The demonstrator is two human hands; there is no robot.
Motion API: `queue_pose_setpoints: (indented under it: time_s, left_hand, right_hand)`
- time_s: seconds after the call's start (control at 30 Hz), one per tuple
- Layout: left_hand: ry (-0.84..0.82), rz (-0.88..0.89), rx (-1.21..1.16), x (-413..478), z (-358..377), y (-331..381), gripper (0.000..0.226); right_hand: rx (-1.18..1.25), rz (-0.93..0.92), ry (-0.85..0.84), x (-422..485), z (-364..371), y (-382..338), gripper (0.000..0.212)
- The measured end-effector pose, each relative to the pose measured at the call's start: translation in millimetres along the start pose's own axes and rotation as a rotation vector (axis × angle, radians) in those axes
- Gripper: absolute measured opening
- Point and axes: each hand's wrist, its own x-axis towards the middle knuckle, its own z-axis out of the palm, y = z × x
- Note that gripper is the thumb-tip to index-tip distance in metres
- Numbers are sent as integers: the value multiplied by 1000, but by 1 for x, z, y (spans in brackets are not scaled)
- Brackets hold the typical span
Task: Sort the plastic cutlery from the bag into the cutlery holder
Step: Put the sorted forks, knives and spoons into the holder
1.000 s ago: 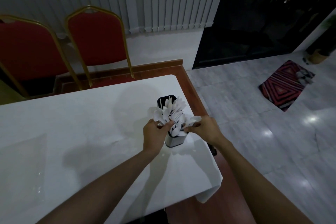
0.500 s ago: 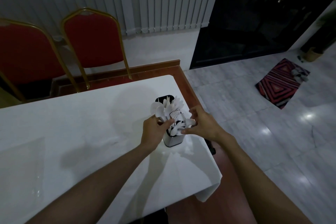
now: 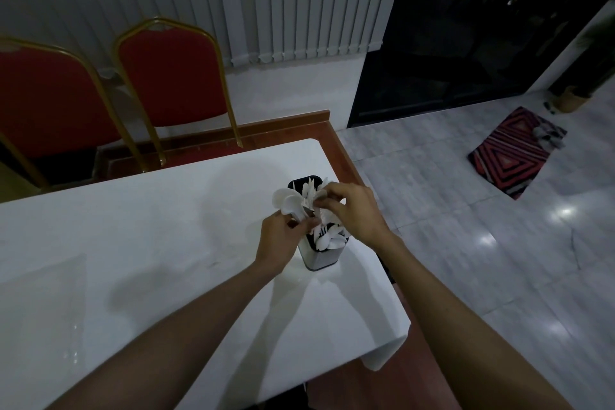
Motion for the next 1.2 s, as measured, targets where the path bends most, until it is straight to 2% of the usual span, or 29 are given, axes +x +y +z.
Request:
queue_pose_setpoints:
  time_s: [0.13,0.3,0.47,0.6,0.67,0.77,0.87,1.07,1.13,1.2]
  left_hand:
    - [35,-27,-60,0,-7,-10,28]
    - [7,-39,-57,-5,-6,-17,21]
    - [-43,-3,16,-6,-2,-13,10]
    - [-7,31,116,-3,11,-15,28]
    - [5,46,157,-5,18,-13,34]
    - [-23,72,228,-5,24,-13,27]
    - [-100,101,279,-1,25,-17,26]
    - [-252,137,211,2,18,-20,18]
    - [-255,154,172,-3,14,-21,29]
    - [-233,189,142,-5,12,-23,27]
  right_hand:
    - [-55,30,42,-5,-5,12,8]
    - [-322,-55,-20,-21,5,32,13]
    - [-284,31,-59,-19,7,37,14]
    - [-210,36,-25,-21,2,29,23]
    - [-127,12,-14,-21,1,22,28]
    - [-50,-57,-65,-19,0,11,32]
    - [-47,-81,-102,-13,2,10,25]
    - [-47,-73,-104,-10,1,21,15]
    - [-76,-52,-104,-12,1,27,17]
    - [-127,-47,-111,-15,3,35,19]
